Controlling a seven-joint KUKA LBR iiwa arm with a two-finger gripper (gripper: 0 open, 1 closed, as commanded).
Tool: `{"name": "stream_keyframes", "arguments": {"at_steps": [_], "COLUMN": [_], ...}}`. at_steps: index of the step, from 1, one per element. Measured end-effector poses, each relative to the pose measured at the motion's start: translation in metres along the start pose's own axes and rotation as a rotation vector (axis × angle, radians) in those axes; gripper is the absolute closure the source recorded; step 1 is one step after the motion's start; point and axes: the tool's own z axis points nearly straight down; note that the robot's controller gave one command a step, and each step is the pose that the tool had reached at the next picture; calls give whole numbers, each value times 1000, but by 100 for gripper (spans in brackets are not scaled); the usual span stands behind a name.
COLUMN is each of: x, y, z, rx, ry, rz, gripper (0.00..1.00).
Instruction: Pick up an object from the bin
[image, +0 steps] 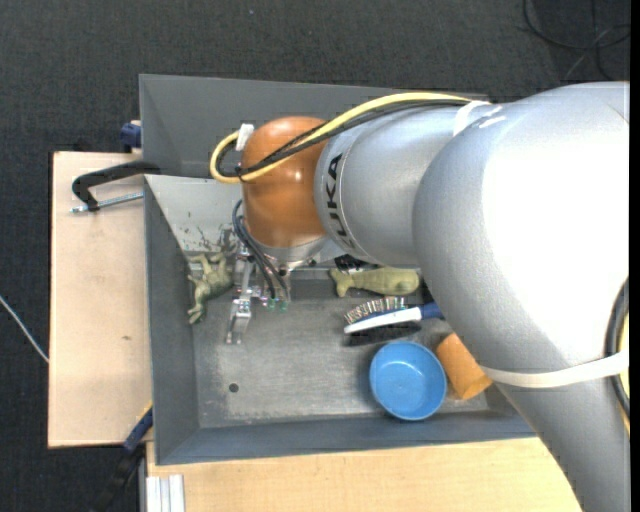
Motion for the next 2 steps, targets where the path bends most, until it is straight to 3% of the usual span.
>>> {"name": "stream_keyframes", "arguments": {"at_steps": [1, 2], "x": [2, 4], "y": [2, 2], "z": [1, 3], "rx": [-3, -1], "ry": [2, 11], "rz": [-2, -3], "gripper": [100, 0]}}
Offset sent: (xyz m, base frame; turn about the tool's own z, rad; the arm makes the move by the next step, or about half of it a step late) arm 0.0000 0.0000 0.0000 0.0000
